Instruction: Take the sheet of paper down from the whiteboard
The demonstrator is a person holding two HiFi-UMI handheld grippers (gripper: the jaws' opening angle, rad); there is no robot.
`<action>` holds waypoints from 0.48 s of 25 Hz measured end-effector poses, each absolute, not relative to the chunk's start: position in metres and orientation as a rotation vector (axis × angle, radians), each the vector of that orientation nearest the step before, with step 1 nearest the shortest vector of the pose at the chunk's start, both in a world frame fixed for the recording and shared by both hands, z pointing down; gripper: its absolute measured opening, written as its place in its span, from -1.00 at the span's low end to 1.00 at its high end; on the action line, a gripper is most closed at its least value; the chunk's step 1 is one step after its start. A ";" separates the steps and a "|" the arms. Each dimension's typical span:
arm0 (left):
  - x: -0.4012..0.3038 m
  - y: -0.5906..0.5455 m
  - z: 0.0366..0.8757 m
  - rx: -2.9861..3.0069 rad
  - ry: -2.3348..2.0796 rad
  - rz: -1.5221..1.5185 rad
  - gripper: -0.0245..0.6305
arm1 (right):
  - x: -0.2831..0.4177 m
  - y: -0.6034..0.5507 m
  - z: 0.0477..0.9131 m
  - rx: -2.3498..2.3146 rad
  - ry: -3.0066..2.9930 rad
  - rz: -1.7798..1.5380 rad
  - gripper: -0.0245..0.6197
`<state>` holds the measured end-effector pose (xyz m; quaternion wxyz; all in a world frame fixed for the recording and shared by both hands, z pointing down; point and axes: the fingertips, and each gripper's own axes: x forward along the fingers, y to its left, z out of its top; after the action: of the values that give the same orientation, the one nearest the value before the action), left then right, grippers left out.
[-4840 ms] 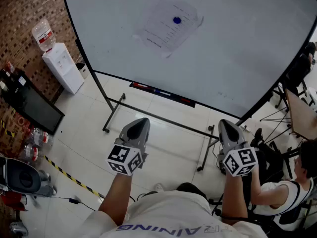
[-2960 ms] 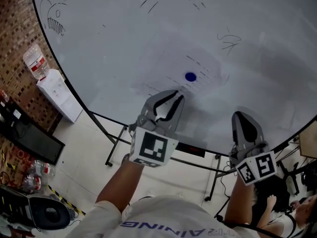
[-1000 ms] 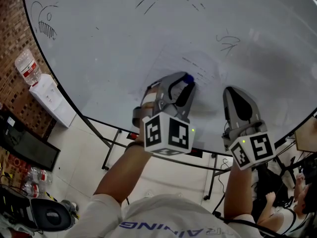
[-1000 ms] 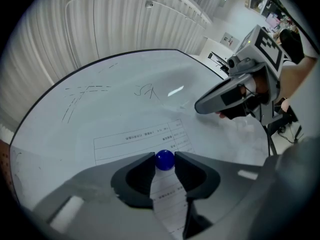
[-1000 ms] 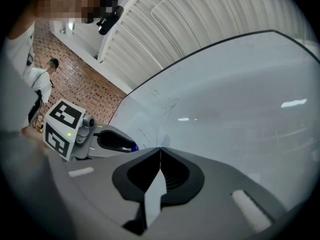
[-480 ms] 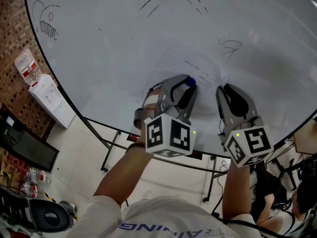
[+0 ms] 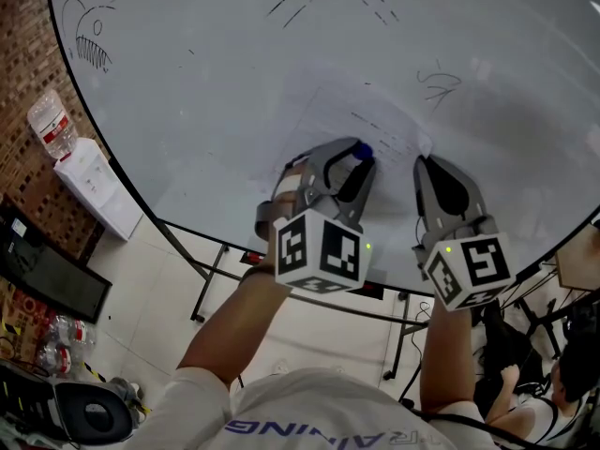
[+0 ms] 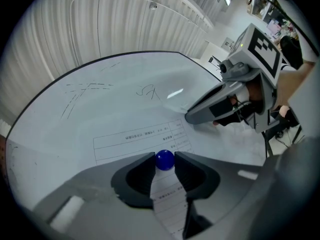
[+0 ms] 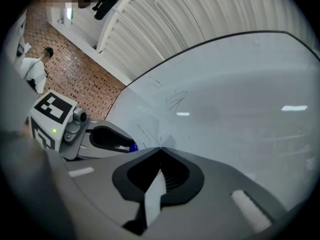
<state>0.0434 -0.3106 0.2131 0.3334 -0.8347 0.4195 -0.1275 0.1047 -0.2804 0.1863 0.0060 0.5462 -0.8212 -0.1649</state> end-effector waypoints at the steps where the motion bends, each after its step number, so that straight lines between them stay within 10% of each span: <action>1: 0.043 -0.311 0.213 -2.185 1.094 -0.330 -0.52 | 0.105 -0.280 0.186 1.707 -2.573 -0.520 -0.90; 12: 0.029 -0.293 0.232 -2.396 1.059 -0.225 -0.52 | 0.114 -0.268 0.200 1.676 -2.590 -0.514 -0.90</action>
<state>0.0293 -0.2930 0.2318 0.2534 -0.8816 0.3896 -0.0827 0.1137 -0.2677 0.1999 0.0069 0.5359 -0.8281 -0.1645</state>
